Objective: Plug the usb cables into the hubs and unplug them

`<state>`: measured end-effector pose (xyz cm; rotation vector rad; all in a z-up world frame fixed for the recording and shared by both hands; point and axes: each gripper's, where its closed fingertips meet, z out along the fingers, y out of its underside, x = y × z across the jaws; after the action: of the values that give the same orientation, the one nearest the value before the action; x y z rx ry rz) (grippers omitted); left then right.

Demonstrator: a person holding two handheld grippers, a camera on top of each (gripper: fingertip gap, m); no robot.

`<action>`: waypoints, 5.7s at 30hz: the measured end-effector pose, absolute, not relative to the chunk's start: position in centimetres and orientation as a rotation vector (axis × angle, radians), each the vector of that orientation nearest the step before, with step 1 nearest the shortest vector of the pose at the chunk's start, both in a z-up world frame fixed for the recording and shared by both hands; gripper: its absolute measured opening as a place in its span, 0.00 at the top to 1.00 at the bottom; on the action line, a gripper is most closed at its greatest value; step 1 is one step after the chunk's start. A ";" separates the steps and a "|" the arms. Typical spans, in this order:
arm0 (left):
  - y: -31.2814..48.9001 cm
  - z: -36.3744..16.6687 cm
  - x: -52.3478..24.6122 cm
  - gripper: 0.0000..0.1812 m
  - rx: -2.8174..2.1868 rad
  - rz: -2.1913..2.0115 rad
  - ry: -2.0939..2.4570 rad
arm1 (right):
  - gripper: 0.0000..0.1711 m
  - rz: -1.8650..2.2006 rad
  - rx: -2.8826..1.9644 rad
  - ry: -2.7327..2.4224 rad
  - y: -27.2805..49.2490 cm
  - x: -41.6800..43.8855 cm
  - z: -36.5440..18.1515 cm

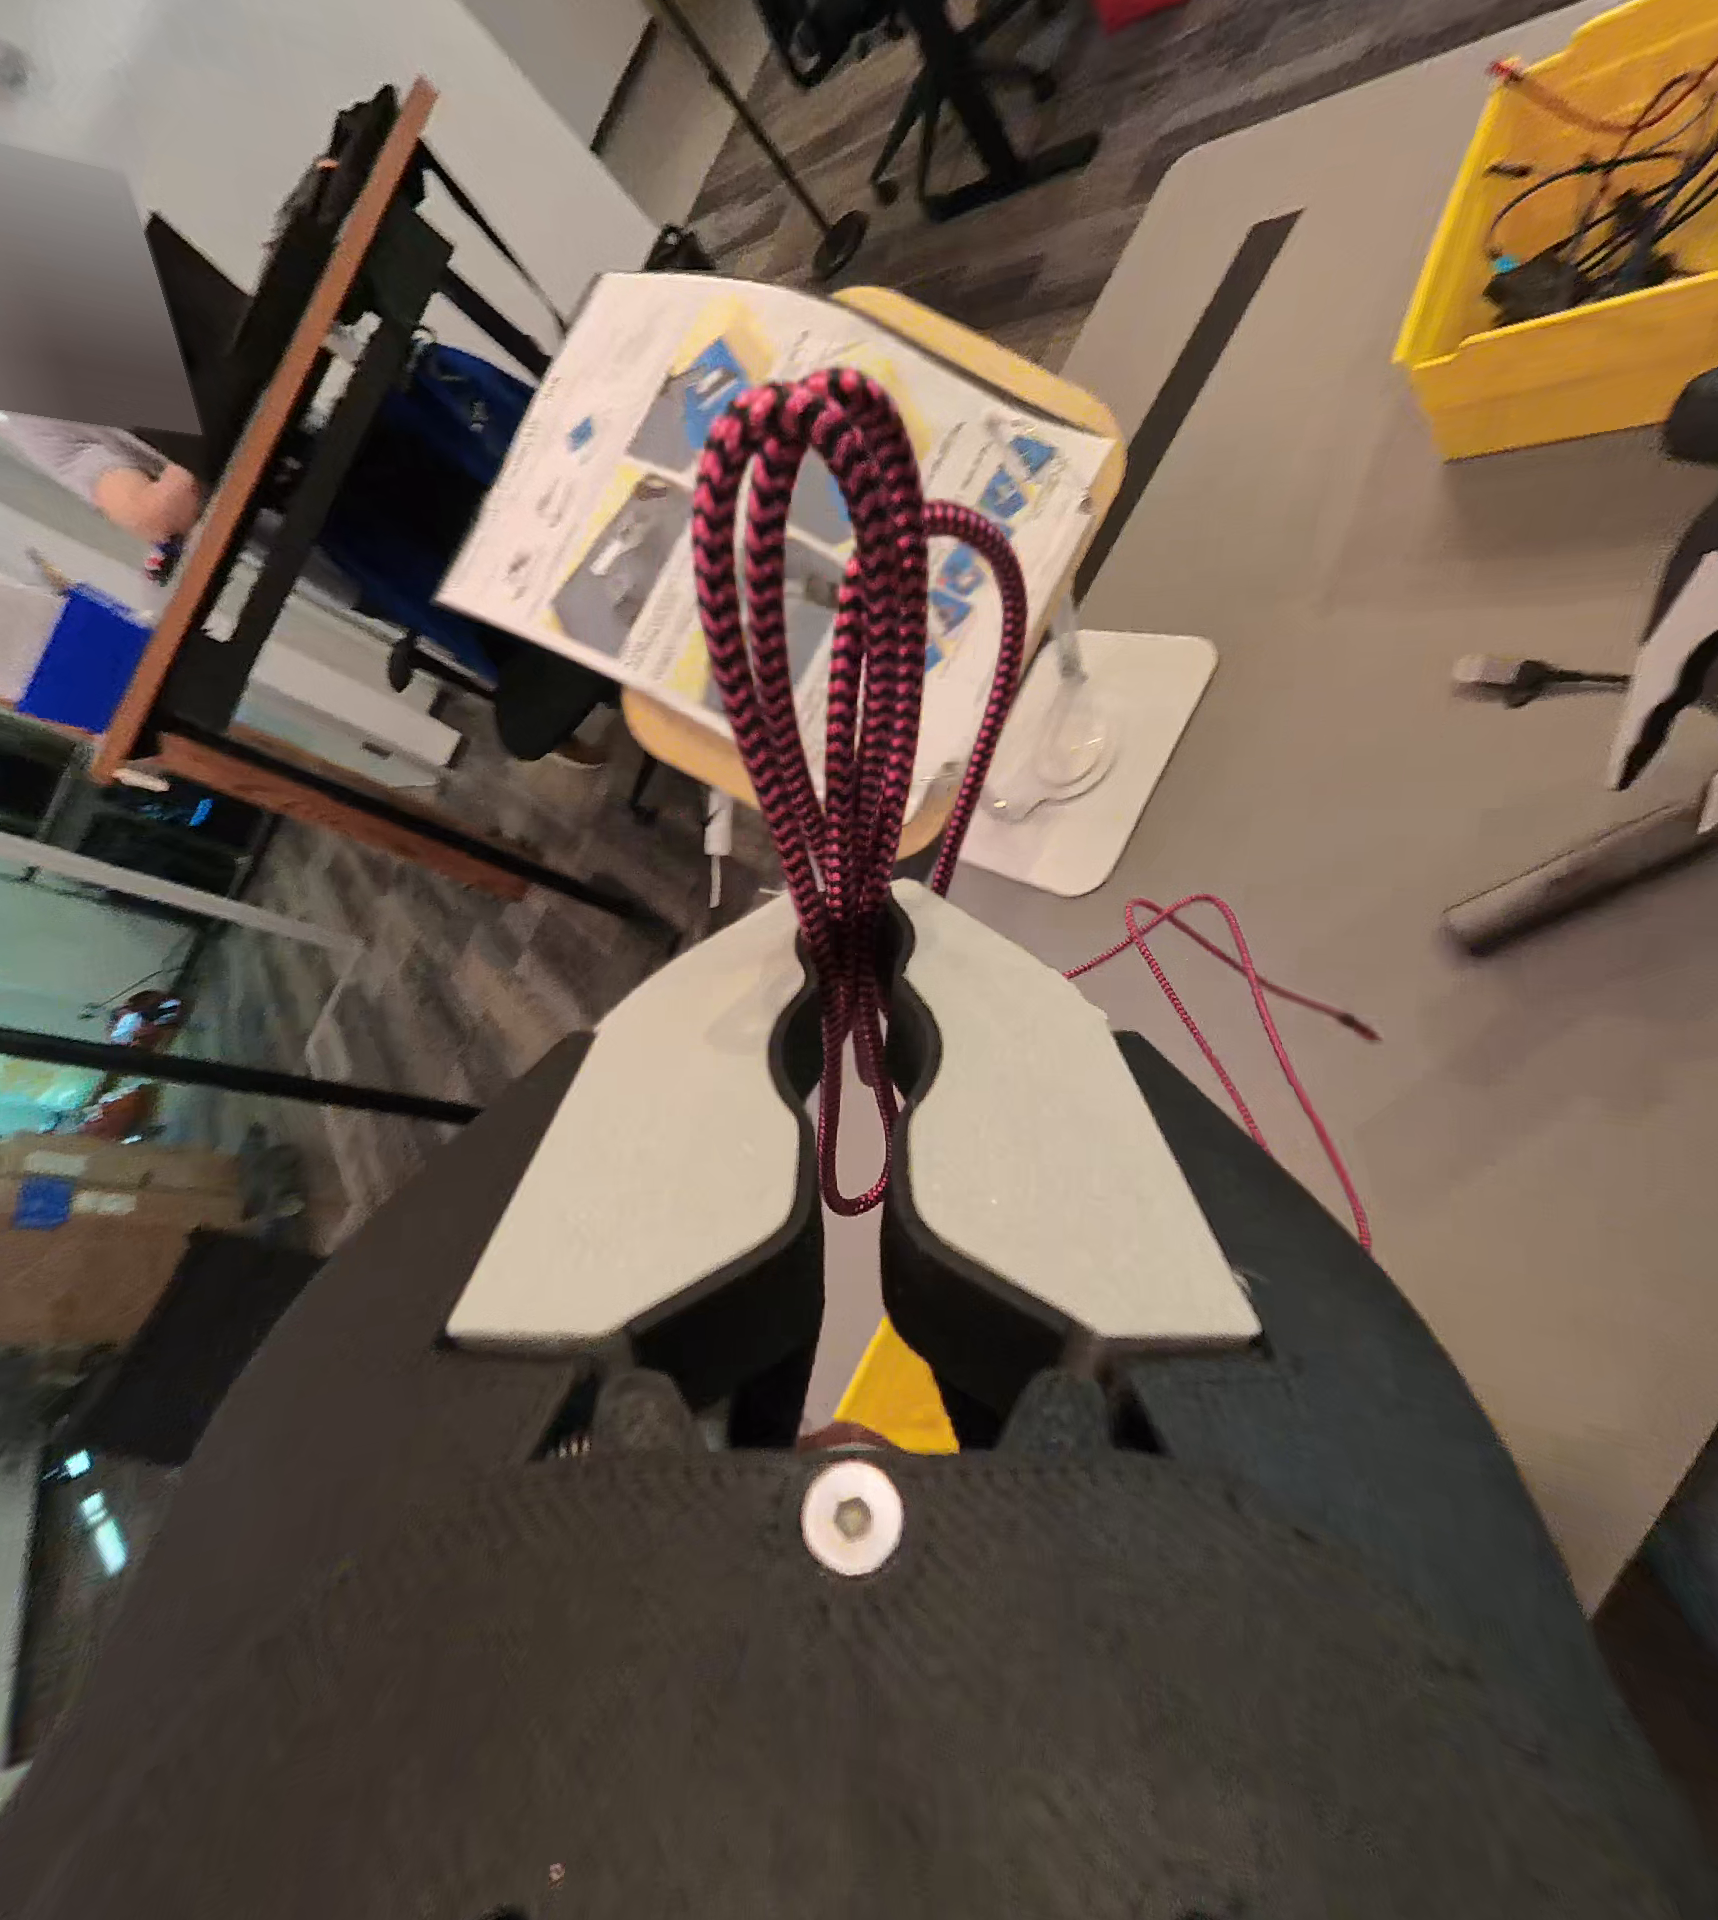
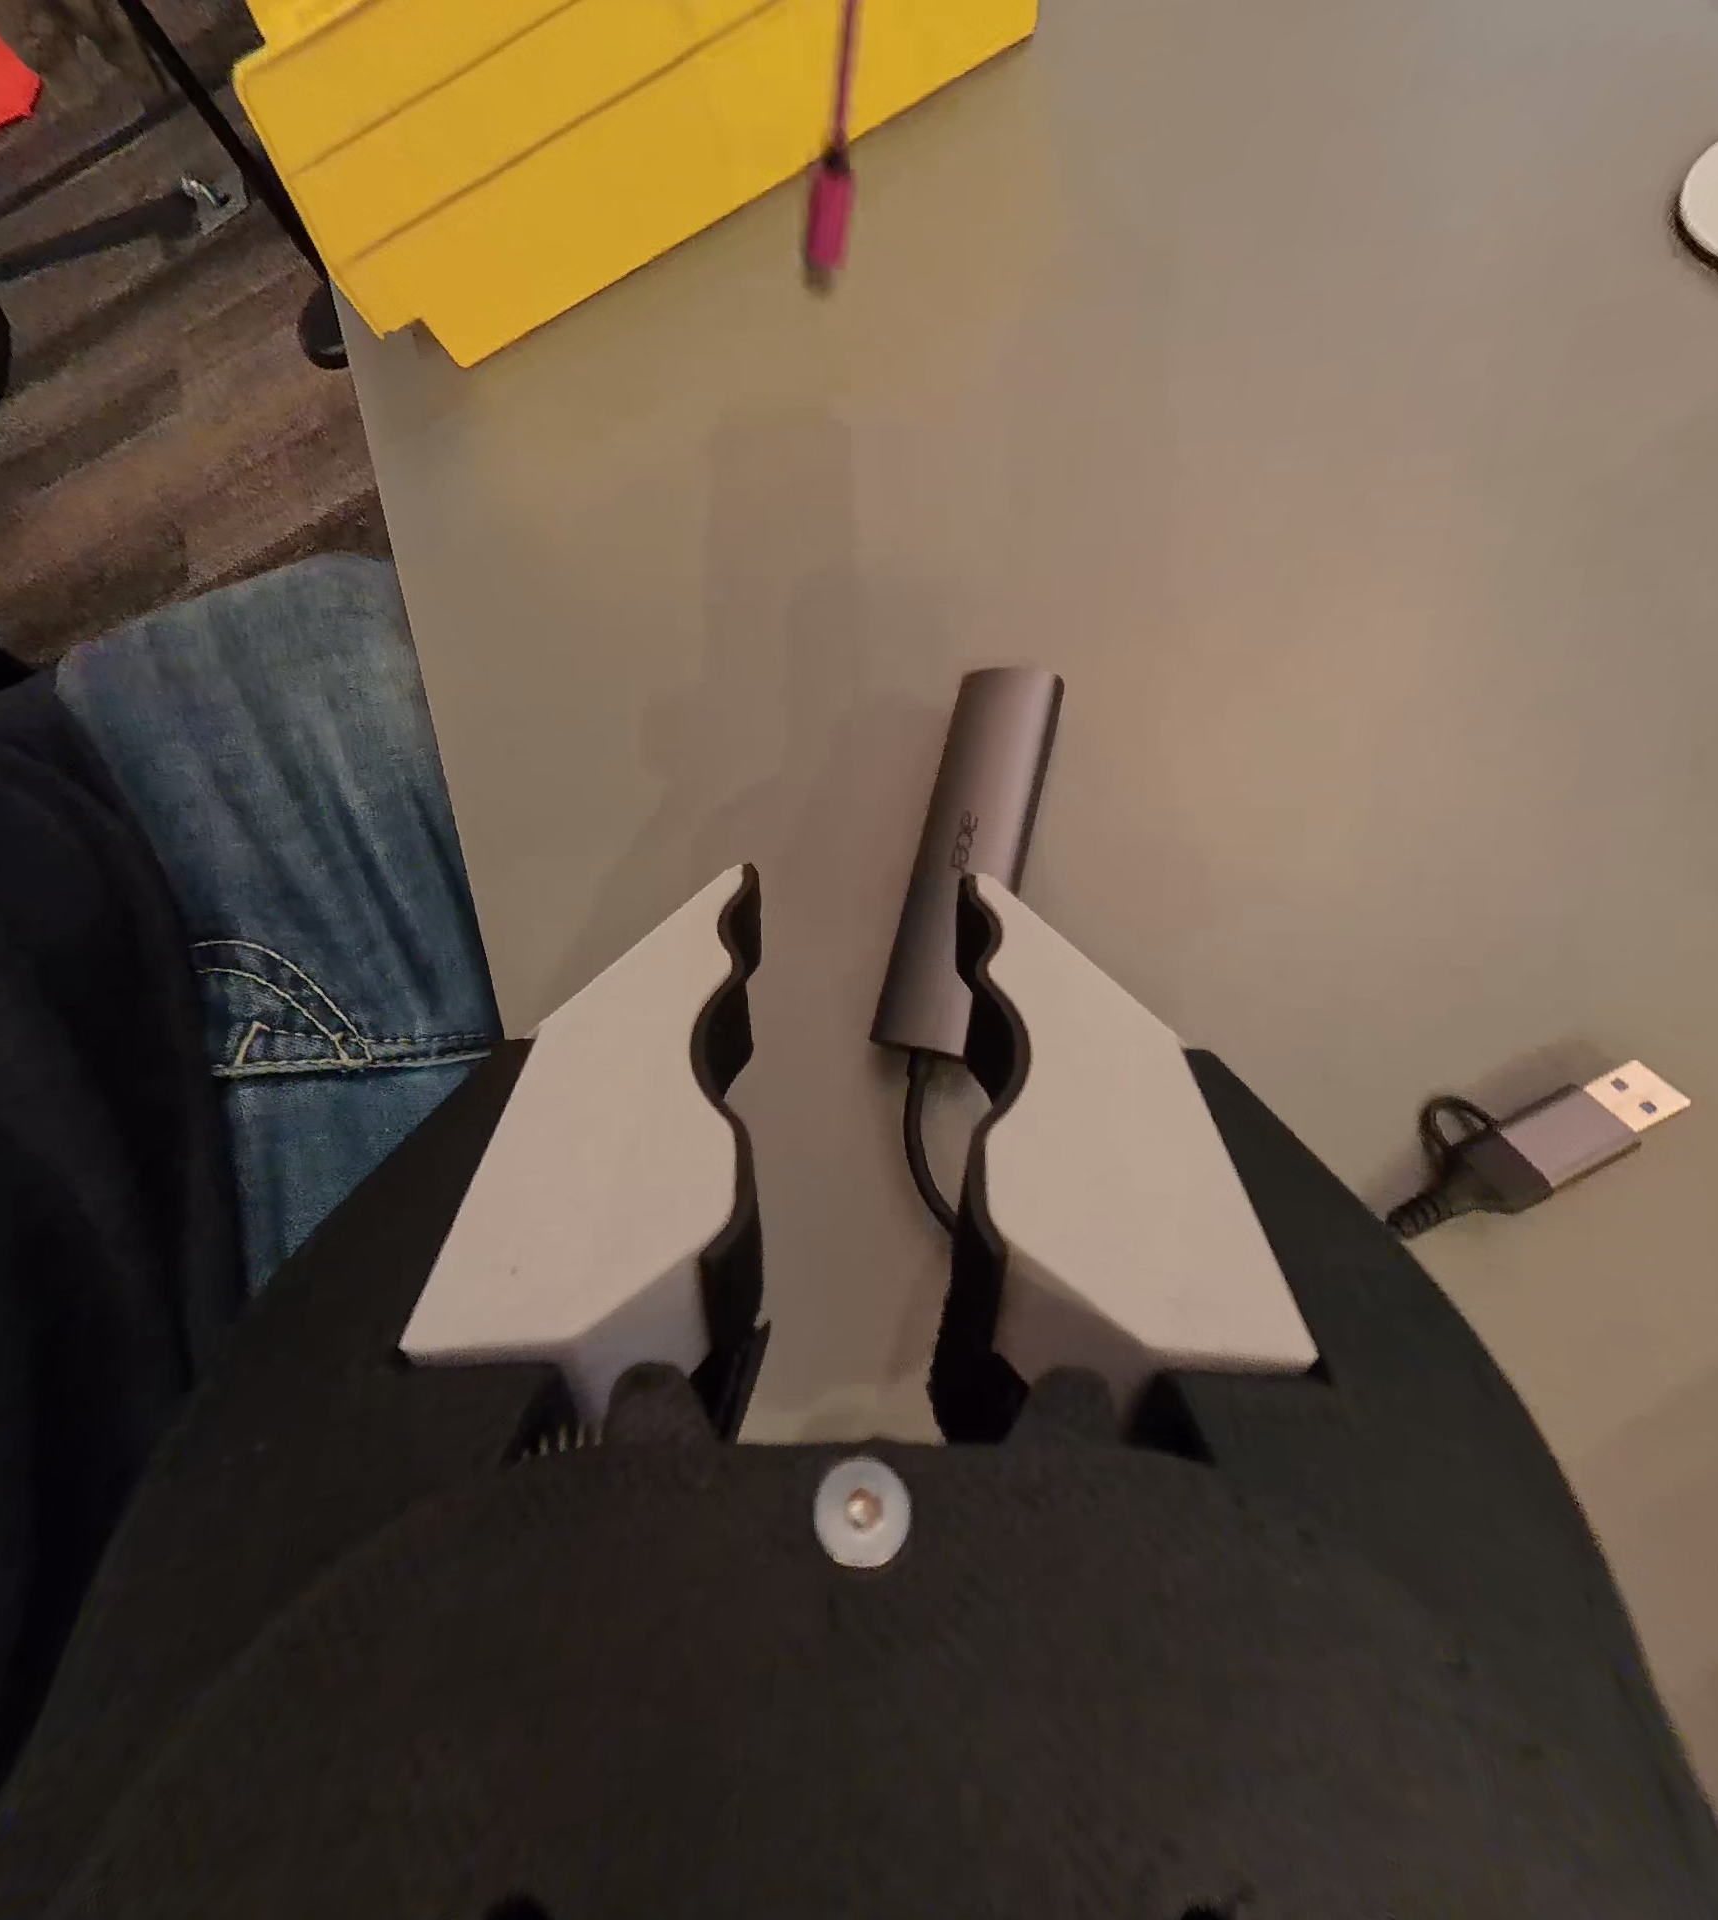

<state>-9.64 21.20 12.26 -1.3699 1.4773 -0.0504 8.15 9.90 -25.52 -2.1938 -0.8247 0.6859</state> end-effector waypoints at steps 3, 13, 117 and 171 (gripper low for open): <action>20.8 7.3 -7.2 0.97 -1.464 -0.154 1.557 | 0.78 0.676 -2.204 -0.816 9.7 8.6 -26.2; 19.6 -12.8 -1.5 0.97 -1.808 -0.496 1.769 | 0.77 0.657 -2.078 -0.852 9.9 8.2 -23.6; 9.0 -16.0 6.5 0.93 -1.306 -1.078 1.824 | 0.89 0.973 -1.492 -0.978 9.0 6.1 -16.0; 8.1 -14.1 7.2 0.93 -1.326 -1.412 1.633 | 0.89 1.098 -1.256 -0.728 8.3 7.4 -12.9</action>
<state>7.15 8.08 -14.10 -1.3263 1.6331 -1.4124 7.36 8.30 -12.90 -1.2564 -0.7282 1.0982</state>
